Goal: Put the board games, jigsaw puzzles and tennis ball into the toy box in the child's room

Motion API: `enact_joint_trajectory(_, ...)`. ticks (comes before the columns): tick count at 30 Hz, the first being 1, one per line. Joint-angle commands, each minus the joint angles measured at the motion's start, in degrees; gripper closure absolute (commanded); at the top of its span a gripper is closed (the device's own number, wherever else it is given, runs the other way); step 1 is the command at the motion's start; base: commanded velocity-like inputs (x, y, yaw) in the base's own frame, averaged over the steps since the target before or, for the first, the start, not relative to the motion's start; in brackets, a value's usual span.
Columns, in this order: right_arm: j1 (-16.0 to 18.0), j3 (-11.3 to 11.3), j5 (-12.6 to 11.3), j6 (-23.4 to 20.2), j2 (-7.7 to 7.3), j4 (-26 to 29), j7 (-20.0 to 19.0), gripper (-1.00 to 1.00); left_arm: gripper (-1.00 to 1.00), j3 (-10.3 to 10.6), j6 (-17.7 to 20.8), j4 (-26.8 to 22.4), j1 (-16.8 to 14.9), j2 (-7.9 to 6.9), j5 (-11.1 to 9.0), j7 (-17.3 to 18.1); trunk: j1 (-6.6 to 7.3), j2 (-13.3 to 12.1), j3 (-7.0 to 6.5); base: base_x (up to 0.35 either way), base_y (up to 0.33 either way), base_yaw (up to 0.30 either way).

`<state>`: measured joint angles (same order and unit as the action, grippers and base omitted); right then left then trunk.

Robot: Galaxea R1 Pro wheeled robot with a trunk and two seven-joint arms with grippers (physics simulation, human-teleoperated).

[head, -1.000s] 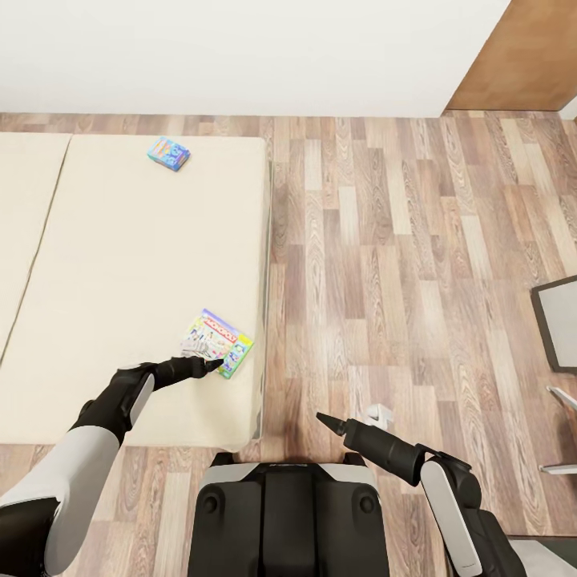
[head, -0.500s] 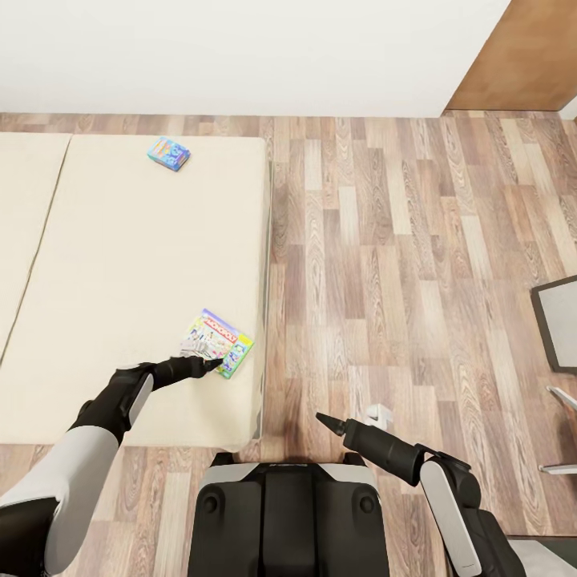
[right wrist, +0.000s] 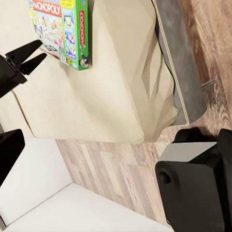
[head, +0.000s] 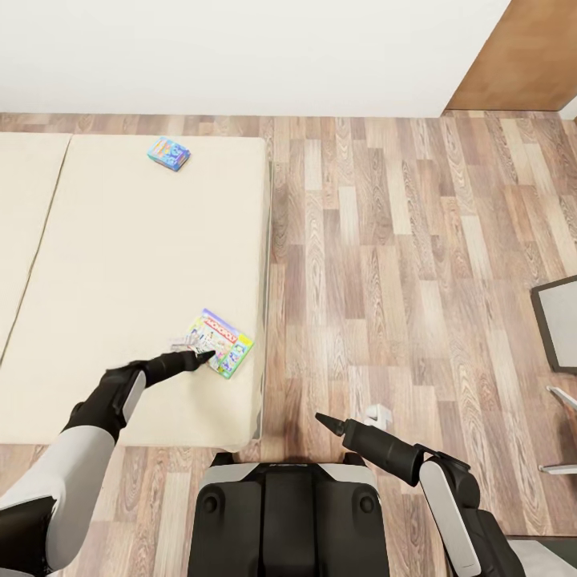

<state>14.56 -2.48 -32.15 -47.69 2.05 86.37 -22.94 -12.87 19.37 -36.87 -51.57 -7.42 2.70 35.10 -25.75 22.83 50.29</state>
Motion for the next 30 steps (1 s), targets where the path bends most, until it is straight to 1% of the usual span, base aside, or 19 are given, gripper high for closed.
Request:
enact_joint_trajectory(1, 0.02, -0.14, 0.1, -0.38, 0.06, 0.03, -0.29, -1.0, -1.0, -0.33, 0.45, -0.17, -0.02, 0.06, 0.28, 0.41, -0.03, 0.09, 0.06, 0.0, 0.0, 0.0)
enact_joint_trajectory(6, 0.03, -0.08, 0.15, -0.38, 0.06, 0.03, -0.27, -1.0, -1.0, -0.37, 0.42, -0.61, -0.02, 0.17, 0.27, 0.0, -0.03, 0.09, 0.06, 0.0, 0.0, 0.0)
enact_joint_trajectory(11, 0.01, -0.07, 0.14, -0.38, 0.06, 0.03, -0.26, -1.0, -1.0, -0.34, 0.41, -0.75, -0.27, 0.44, 0.2, -3.14, -0.03, 0.09, 0.06, 0.0, 0.0, 0.0)
enact_joint_trajectory(15, 0.02, -0.11, 0.15, -0.38, 0.05, 0.03, -0.2, -1.0, -1.0, -0.25, 0.79, -0.75, -0.96, 1.7, 0.38, -5.69, -0.03, 0.09, 0.06, 0.0, 0.0, 0.0)
enact_joint_trajectory(16, 0.02, -0.12, 0.15, -0.38, 0.05, 0.03, -0.15, -1.0, -1.0, -0.23, 0.87, -0.75, -1.02, 1.82, 0.39, -6.17, -0.03, 0.09, 0.06, 0.0, 0.0, 0.0)
enact_joint_trajectory(20, 0.03, -0.15, 0.13, -0.38, 0.06, 0.03, 1.39, -1.0, -1.0, -0.08, 1.55, -0.75, -1.9, 2.06, 0.43, -10.16, -0.03, 0.09, 0.06, 0.0, 0.0, 0.0)
enact_joint_trajectory(23, 0.03, -0.14, 0.13, 0.0, 0.06, 0.03, 2.38, -1.0, -1.0, -0.06, 1.67, -0.75, -2.21, 2.06, 0.45, -10.87, -0.03, 0.09, 0.06, 0.0, 0.0, 0.0)
enact_joint_trajectory(27, 0.03, 0.03, 0.03, 3.42, -0.02, 0.03, 2.92, -1.0, -1.0, -0.06, 1.66, -0.75, -2.36, 1.94, 0.46, -11.19, -0.03, 0.09, 0.06, 0.0, 0.0, 0.0)
enact_joint_trajectory(30, 0.03, 0.11, 0.0, 4.52, -0.03, 0.03, 3.0, -1.0, -1.0, -0.05, 1.5, -0.75, -2.43, 1.86, 0.46, -11.25, -0.03, 0.09, 0.06, 0.0, 0.0, 0.0)
